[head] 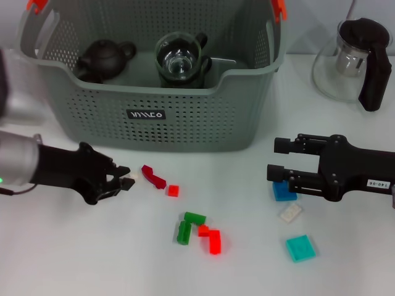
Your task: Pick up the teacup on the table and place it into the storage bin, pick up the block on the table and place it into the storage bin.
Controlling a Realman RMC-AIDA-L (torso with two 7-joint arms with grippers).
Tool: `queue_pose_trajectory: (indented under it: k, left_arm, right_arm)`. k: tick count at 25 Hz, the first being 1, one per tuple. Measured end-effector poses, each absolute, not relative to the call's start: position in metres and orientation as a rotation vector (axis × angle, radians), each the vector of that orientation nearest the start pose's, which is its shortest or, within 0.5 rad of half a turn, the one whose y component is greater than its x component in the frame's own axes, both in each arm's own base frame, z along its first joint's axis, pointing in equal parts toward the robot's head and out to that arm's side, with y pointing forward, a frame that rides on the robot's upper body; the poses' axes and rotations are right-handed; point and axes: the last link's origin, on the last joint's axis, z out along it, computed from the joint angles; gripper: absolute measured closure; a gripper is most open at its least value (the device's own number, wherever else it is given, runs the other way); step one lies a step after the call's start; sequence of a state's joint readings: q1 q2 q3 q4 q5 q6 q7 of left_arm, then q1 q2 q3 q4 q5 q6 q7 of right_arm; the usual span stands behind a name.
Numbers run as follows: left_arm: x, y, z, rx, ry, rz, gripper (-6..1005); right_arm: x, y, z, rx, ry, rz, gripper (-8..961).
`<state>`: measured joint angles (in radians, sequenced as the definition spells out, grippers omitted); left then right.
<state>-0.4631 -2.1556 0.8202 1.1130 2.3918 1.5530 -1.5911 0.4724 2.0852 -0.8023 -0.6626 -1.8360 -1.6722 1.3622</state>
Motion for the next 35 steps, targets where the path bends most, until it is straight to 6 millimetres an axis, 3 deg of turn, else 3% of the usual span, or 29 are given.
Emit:
queue_pose_trajectory:
  k: [2,3,4,8,11,14,15,16,18,25,29,35]
  left_arm:
    - [-0.262,0.321,0.030,-2.846,-0.518,-0.147,817]
    - [-0.256,0.315,0.043,-2.889,-0.506,-0.306,817]
    - [-0.256,0.315,0.043,-2.889,-0.506,-0.306,816]
    - [-0.240,0.313,0.069,-2.883,-0.452,-0.674,815]
    - [-0.225,0.317,0.079,-2.841,-0.407,-0.849,815]
    - [-0.205,0.333,0.088,-2.768,-0.405,-0.976,814]
    - [-0.205,0.333,0.088,-2.768,-0.405,-0.976,814]
    - [-0.188,0.356,0.093,-2.708,-0.461,-0.990,813]
    - [-0.180,0.370,0.093,-2.683,-0.493,-0.960,813]
    - [-0.157,0.429,0.071,-2.582,-0.639,-0.584,811]
    - [-0.155,0.445,0.064,-2.519,-0.672,-0.452,810]
    - [-0.151,0.449,0.048,-2.525,-0.633,-0.294,809]
  right_arm:
    - [0.245,0.308,-0.005,-2.788,0.567,0.915,288]
    - [0.245,0.308,-0.005,-2.789,0.566,0.916,288]
    - [0.245,0.308,-0.005,-2.789,0.565,0.917,288]
    - [0.243,0.308,-0.005,-2.790,0.556,0.919,288]
    - [0.242,0.309,-0.006,-2.794,0.549,0.922,288]
    - [0.241,0.309,-0.007,-2.799,0.544,0.925,287]
    - [0.241,0.308,-0.007,-2.802,0.543,0.928,287]
    - [0.240,0.308,-0.007,-2.804,0.542,0.931,287]
    - [0.240,0.307,-0.007,-2.807,0.543,0.931,287]
    - [0.241,0.304,-0.010,-2.820,0.545,0.934,287]
    - [0.242,0.301,-0.012,-2.828,0.561,0.938,287]
    - [0.243,0.290,-0.017,-2.874,0.482,0.972,288]
